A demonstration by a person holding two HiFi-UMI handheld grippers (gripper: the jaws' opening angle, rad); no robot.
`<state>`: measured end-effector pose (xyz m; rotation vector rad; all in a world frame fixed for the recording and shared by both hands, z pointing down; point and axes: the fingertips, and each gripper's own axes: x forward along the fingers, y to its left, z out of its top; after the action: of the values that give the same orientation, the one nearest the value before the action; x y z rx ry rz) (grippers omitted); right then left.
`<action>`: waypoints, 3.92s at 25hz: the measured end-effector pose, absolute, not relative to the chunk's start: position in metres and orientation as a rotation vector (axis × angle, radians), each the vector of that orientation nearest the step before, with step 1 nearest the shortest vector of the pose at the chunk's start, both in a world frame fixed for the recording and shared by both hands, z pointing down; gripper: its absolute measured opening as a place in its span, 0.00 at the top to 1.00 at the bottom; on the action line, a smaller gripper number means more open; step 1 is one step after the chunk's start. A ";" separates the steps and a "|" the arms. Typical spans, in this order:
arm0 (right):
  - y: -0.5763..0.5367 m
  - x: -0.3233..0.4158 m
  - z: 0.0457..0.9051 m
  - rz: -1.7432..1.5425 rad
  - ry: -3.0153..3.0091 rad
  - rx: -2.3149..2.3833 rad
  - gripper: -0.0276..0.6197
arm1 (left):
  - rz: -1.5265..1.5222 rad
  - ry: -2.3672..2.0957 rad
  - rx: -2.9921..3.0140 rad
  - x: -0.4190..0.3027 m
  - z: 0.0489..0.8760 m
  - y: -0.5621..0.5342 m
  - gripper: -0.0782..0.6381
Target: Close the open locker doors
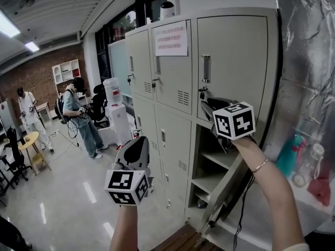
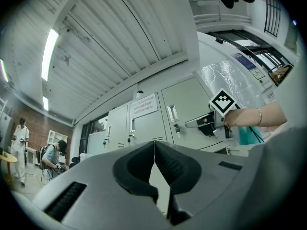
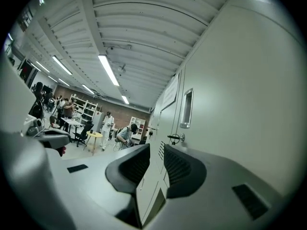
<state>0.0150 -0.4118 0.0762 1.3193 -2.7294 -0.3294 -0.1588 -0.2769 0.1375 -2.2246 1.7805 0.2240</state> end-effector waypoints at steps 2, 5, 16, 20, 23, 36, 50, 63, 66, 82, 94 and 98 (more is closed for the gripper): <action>-0.394 0.017 0.073 -0.344 -2.743 1.316 0.84 | 0.227 1.767 -2.243 -0.156 0.141 -0.272 0.86; -0.365 0.025 0.069 -0.358 -2.761 1.323 0.84 | 0.230 1.739 -2.278 -0.150 0.146 -0.264 0.86; -0.265 0.067 0.069 -0.359 -2.790 1.435 0.84 | 0.227 1.578 -2.445 -0.108 0.166 -0.236 0.86; -0.235 0.080 0.081 -0.333 -2.810 1.465 0.84 | 0.221 1.527 -2.488 -0.091 0.172 -0.224 0.86; -0.215 0.090 0.096 -0.287 -2.825 1.501 0.84 | 0.209 1.491 -2.522 -0.078 0.179 -0.215 0.86; -0.157 0.120 0.184 -0.116 -2.856 1.629 0.85 | 0.134 1.413 -2.632 -0.043 0.224 -0.190 0.86; -0.150 0.088 0.273 -0.020 -2.843 1.505 0.85 | 0.087 1.465 -2.683 -0.048 0.267 -0.183 0.86; -0.195 0.049 0.298 -0.083 -2.786 1.384 0.84 | 0.112 1.591 -2.649 -0.076 0.277 -0.213 0.86; -0.212 0.040 0.300 -0.069 -2.792 1.357 0.85 | 0.116 1.632 -2.632 -0.086 0.279 -0.223 0.86; -0.297 0.002 0.309 -0.090 -2.828 1.219 0.85 | 0.120 1.866 -2.527 -0.125 0.294 -0.274 0.86; -0.362 0.009 0.314 -0.121 -2.771 1.259 0.85 | 0.086 1.935 -2.501 -0.125 0.302 -0.311 0.86; -0.384 0.018 0.318 -0.099 -2.748 1.300 0.85 | 0.071 1.957 -2.491 -0.123 0.306 -0.321 0.86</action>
<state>0.0181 -0.3842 0.3178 1.3000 -2.7480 -0.0991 -0.1234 -0.3207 0.3059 -2.4911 1.9572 0.0714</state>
